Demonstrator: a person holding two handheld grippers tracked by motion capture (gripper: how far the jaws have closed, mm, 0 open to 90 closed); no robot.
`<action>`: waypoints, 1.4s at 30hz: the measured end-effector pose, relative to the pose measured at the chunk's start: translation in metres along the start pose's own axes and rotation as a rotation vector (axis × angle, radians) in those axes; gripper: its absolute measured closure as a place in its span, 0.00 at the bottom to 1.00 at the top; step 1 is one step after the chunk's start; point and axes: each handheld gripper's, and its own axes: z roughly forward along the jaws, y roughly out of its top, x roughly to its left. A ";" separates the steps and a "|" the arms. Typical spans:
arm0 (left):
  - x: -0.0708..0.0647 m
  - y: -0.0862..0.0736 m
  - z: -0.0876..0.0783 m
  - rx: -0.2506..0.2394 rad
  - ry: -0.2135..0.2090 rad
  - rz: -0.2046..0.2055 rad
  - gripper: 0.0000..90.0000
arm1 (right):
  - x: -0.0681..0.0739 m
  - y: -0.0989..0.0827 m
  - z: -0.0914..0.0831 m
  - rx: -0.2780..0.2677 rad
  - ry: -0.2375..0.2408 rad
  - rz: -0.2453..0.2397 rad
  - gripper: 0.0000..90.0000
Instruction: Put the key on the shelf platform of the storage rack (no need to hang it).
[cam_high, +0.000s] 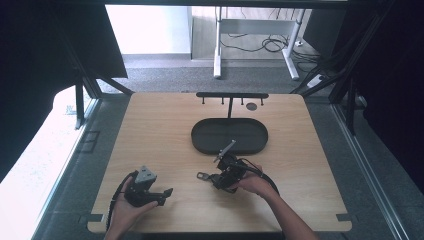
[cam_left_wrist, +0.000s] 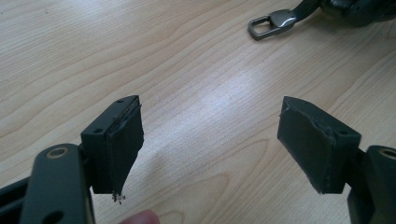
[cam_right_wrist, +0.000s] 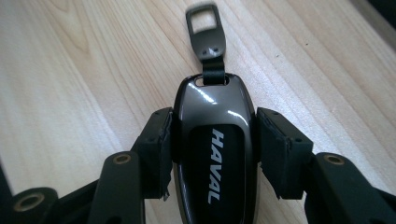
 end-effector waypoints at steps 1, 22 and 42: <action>0.000 0.000 0.000 -0.001 0.000 0.000 0.26 | -0.001 0.000 -0.002 -0.004 0.004 0.000 0.55; 0.001 -0.001 0.000 -0.006 0.007 -0.003 0.26 | -0.008 0.009 -0.054 -0.107 0.029 0.013 0.55; 0.001 0.000 0.000 -0.003 0.013 0.003 0.26 | -0.023 0.031 -0.085 -0.120 -0.004 0.002 0.55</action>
